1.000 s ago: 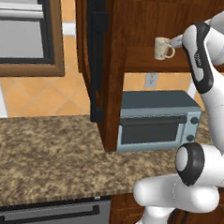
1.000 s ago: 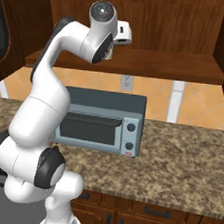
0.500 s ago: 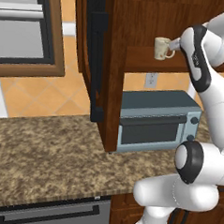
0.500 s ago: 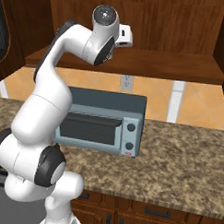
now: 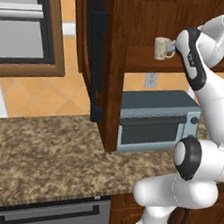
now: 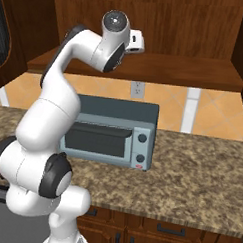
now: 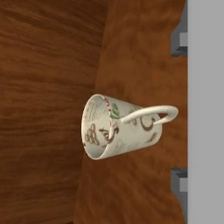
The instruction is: Gather all objects into one cabinet and sort the glasses and bowls to opposite sides.
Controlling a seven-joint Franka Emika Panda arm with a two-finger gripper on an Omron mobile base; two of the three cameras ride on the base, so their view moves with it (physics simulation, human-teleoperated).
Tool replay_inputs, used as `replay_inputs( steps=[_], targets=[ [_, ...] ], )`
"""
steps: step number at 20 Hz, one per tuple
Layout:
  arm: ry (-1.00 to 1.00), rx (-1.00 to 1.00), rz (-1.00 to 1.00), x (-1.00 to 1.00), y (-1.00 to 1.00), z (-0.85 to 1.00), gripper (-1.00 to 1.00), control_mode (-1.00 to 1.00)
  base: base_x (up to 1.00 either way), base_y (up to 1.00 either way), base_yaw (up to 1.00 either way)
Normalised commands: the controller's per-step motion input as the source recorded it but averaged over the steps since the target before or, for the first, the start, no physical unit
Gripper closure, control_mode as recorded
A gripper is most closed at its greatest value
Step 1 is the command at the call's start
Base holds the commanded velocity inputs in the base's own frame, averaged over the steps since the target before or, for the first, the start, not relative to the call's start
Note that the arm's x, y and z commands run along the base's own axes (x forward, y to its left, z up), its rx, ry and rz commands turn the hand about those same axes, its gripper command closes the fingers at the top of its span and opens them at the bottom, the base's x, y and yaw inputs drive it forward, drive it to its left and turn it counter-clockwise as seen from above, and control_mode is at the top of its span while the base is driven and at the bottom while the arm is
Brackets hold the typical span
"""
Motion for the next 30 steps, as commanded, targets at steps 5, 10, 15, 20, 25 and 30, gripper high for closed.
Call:
replay_inputs(
  steps=[5,10,15,20,25,30],
  targets=[
    [0.0,0.0,0.0,0.27,0.0,-0.17,-1.0,-1.0,0.0,0.0,0.0],
    [0.0,0.0,0.0,0.27,0.0,-0.15,1.0,-1.0,0.0,0.0,0.0],
    [0.0,0.0,0.0,0.27,-0.02,-0.24,1.0,-1.0,0.0,0.0,0.0],
    [-0.01,0.0,0.0,0.37,-0.1,-0.22,1.0,-1.0,0.0,0.0,0.0],
    [-0.13,0.0,0.0,0.19,-0.16,0.1,1.0,-1.0,0.0,0.0,0.0],
    [-0.01,-0.03,0.0,0.0,-0.05,0.02,1.0,-1.0,0.0,0.0,0.0]
  ],
)
